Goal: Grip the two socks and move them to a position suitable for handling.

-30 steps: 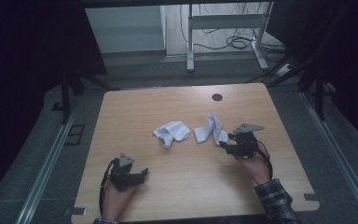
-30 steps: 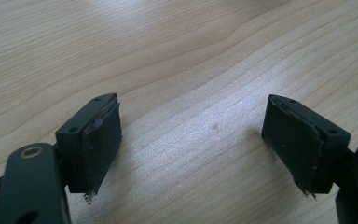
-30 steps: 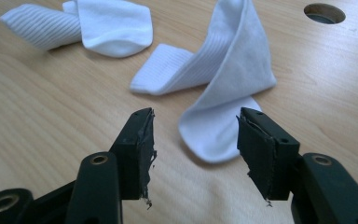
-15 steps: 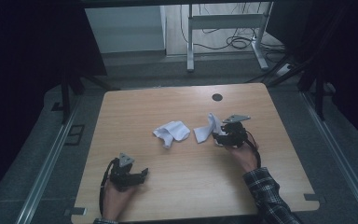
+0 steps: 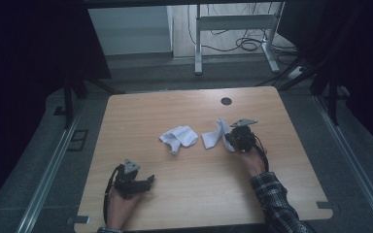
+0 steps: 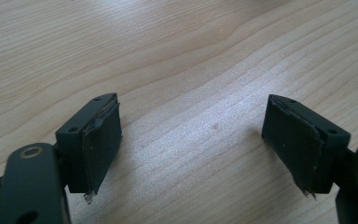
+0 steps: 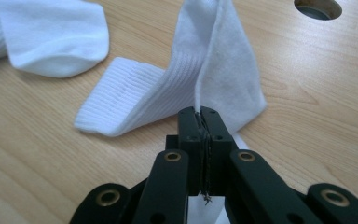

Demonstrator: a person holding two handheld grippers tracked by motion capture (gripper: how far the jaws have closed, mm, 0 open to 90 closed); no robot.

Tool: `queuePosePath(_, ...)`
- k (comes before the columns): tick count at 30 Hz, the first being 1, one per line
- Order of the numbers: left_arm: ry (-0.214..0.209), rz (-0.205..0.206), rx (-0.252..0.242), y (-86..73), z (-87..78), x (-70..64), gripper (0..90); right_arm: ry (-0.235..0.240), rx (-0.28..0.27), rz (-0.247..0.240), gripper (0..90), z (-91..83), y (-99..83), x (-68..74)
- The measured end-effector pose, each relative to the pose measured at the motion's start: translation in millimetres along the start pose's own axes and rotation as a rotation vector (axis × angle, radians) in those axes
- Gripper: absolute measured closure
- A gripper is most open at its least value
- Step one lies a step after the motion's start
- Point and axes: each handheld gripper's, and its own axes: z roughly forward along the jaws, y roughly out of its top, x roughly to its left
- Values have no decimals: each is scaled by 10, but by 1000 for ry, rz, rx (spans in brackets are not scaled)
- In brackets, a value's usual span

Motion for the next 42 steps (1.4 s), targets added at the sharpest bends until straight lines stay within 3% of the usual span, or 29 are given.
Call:
queuePosePath(10, 0, 0, 0, 0, 0, 0, 199, 40, -64, -38, 880, -340, 132, 69)
queuePosePath(16, 0, -1, 0, 0, 0, -1, 199, 60, -104, -76, 880, -589, 238, 183)
queuePosePath(22, 0, 7, -4, 2, 3, 5, 199, 116, -153, -95, 880, -860, 348, 321)
queuePosePath(32, -1, 4, -1, 3, 1, 4, 199, 194, -214, -179, 880, -1251, 494, 637)
queuePosePath(35, 1, -1, -3, 1, 2, -1, 199, 211, -222, -189, 880, -1295, 522, 695)
queuePosePath(42, -1, 8, -1, 4, 2, 7, 199, 276, -253, -243, 880, -1416, 655, 979)
